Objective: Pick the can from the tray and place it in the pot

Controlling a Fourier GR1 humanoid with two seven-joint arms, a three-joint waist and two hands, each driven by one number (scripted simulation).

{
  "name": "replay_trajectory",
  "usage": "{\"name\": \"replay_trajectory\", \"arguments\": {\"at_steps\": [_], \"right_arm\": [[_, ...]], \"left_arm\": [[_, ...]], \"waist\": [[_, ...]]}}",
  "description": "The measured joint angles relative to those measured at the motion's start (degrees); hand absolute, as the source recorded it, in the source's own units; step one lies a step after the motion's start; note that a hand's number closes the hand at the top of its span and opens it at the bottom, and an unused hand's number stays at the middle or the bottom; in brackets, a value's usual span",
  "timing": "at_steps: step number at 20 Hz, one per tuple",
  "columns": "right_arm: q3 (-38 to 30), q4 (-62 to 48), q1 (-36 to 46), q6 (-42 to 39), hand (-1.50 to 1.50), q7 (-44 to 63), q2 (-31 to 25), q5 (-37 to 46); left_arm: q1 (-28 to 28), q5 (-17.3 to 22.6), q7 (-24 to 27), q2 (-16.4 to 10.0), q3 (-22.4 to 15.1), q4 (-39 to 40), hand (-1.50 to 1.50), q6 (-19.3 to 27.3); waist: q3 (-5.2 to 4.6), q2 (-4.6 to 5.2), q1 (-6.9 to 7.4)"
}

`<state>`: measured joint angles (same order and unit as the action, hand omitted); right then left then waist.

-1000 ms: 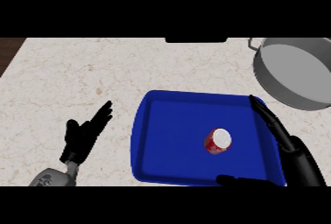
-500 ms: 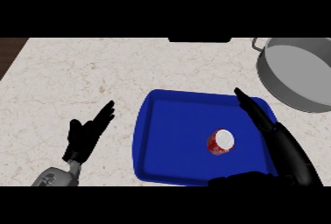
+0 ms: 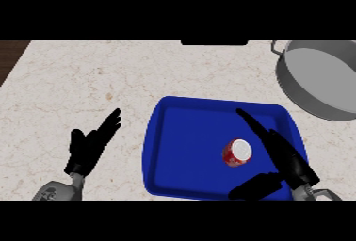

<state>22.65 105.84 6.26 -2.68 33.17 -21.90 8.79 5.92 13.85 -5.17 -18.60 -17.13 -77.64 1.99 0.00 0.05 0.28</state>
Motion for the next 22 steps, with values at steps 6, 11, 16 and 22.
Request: {"name": "replay_trajectory", "arguments": {"at_steps": [6,11,16,22], "right_arm": [[-4.7,-4.1,-2.2,-1.8,-1.5,-7.8,0.7,2.5],[-8.8,-6.0,-4.8,-4.4,-1.5,-13.9,1.2,0.8],[-9.8,-8.8,-6.5,-6.0,-1.5,-19.7,4.4,-3.0],[-11.9,-14.4,-6.1,-7.7,-1.5,-25.4,8.7,-7.0]], "left_arm": [[-1.9,-2.4,-1.4,1.3,1.8,-2.3,0.0,-1.0],[-1.2,-3.8,-2.1,2.5,3.5,-1.7,0.0,-2.5],[-0.7,-4.8,-1.2,3.9,4.1,0.1,0.0,-2.9],[0.1,-5.9,-0.1,4.8,5.5,1.7,0.0,-4.1]], "waist": [[0.02,-0.05,-0.17],[0.01,-0.07,-0.31],[0.01,-0.04,-0.32],[0.04,-0.07,-0.27]]}}
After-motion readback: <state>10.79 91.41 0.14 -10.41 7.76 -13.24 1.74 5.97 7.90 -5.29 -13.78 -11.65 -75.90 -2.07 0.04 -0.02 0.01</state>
